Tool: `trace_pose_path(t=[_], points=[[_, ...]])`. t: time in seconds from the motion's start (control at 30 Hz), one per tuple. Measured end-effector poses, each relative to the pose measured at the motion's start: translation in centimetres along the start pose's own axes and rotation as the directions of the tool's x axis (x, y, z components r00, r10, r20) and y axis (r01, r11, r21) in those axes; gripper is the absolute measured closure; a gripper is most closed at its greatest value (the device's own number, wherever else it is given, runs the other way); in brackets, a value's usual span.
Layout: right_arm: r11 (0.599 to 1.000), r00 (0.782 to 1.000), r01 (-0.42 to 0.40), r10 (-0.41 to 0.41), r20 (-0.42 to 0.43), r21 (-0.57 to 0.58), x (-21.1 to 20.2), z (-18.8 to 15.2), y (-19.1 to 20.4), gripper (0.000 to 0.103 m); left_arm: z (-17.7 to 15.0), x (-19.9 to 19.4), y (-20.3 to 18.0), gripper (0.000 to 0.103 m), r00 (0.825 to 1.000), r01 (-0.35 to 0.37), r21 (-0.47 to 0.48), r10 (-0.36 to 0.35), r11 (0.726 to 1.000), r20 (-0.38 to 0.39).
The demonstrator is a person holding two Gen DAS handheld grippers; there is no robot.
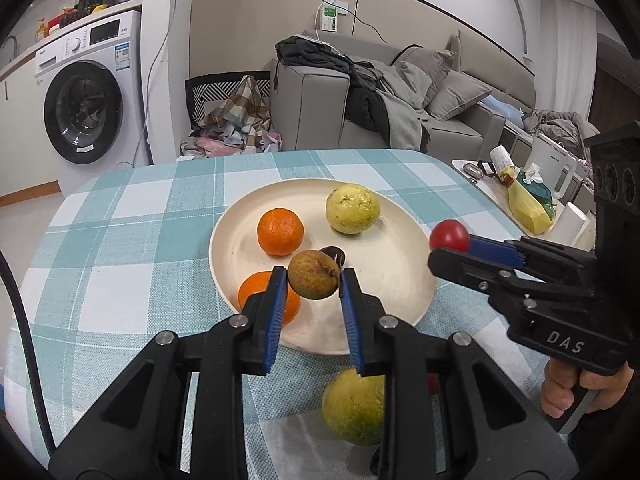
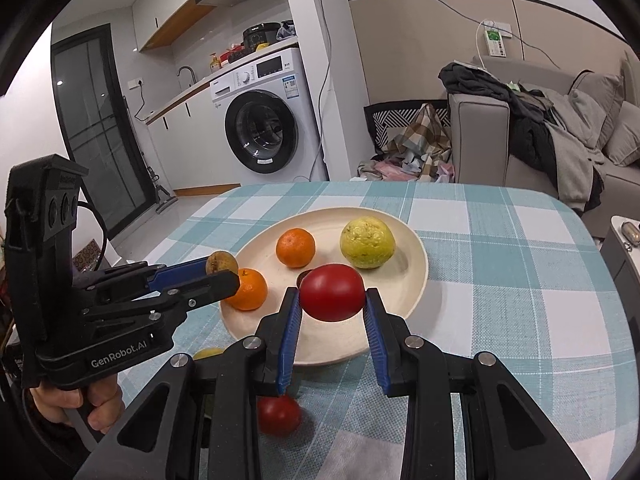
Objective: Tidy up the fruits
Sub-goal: 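Carry the red tomato and brown fruit over the cream plate, then open both grippers to release the tomato and brown fruit onto the plate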
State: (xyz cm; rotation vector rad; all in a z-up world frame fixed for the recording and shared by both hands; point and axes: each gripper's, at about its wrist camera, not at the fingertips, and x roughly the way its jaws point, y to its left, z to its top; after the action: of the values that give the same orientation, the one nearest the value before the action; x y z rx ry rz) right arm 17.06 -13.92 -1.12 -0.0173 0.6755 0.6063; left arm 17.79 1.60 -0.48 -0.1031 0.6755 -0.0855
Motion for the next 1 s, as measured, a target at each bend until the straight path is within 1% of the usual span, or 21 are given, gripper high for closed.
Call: trace_pose_path(t=[0.1,0.27,0.5,0.67,1.0], points=[[1.0,1.0,-0.006,0.006,-0.019,0.015,1.0,-0.3,-0.3,0.071,0.0,0.4,0.0,0.079,1.0,0.006,0.005,-0.006,1.0,0.0],[1.0,0.999,-0.007,0.007,-0.044,0.002,1.8,-0.7,-0.3,0.071,0.0,0.9,-0.1,0.079,1.0,0.009,0.015,-0.009,1.0,-0.005],[1.0,0.998,-0.021,0.022,-0.052,0.017,2.1,-0.7,-0.6,0.07,-0.4,1.6,-0.3,0.079,1.0,0.004,0.033,-0.003,0.999,-0.03],[1.0,0.993,-0.02,0.018,-0.116,-0.015,3.1,-0.9,-0.1,0.071,-0.6,1.8,-0.6,0.079,0.999,0.005,0.047,-0.003,0.999,-0.042],[1.0,0.993,-0.011,0.008,-0.114,-0.025,2.8,-1.3,0.0,0.07,-0.8,1.7,-0.9,0.079,0.999,0.0,0.049,0.001,0.999,-0.039]])
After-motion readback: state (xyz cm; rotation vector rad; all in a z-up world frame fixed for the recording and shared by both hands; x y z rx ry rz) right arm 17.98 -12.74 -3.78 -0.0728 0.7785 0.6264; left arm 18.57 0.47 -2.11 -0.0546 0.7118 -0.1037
